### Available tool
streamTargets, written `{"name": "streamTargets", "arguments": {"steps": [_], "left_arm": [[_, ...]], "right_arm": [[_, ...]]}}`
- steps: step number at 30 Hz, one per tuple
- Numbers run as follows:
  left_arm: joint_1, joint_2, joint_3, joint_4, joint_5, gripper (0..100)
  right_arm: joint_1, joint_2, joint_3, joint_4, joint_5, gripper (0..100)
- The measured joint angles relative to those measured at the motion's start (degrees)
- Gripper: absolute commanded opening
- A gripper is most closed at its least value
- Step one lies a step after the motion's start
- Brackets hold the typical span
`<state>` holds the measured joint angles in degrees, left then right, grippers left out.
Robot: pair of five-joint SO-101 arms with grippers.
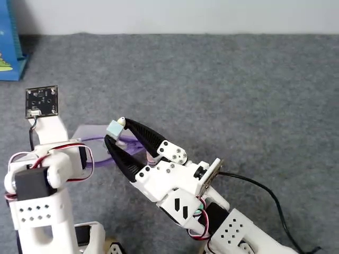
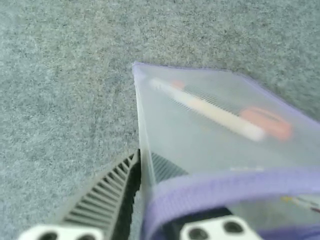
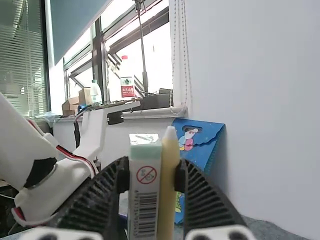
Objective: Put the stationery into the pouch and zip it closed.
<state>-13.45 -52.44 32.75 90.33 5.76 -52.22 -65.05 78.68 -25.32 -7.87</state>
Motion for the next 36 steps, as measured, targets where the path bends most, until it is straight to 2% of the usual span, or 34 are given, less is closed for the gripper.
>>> {"name": "streamTargets", "arguments": {"steps": [6, 17, 23, 29, 36], "left_arm": [[0.0, 0.0, -1.9, 0.5, 0.0, 1], [4.1, 0.0, -2.0, 1.8, 0.0, 1], [4.2, 0.0, -2.0, 1.8, 0.0, 1], [4.5, 0.0, -2.0, 1.8, 0.0, 1], [4.3, 0.0, -2.0, 1.8, 0.0, 1]], "right_arm": [[0.0, 2.5, 0.0, 0.0, 3.8, 0.8], [0.1, 11.9, 0.0, 0.0, 7.8, 1.8], [0.0, 12.7, -0.1, 0.3, 11.8, 21.2], [-0.2, 11.0, -4.5, 12.9, 11.8, 24.2], [0.2, 2.0, -13.6, 38.2, 3.5, 24.2]]}}
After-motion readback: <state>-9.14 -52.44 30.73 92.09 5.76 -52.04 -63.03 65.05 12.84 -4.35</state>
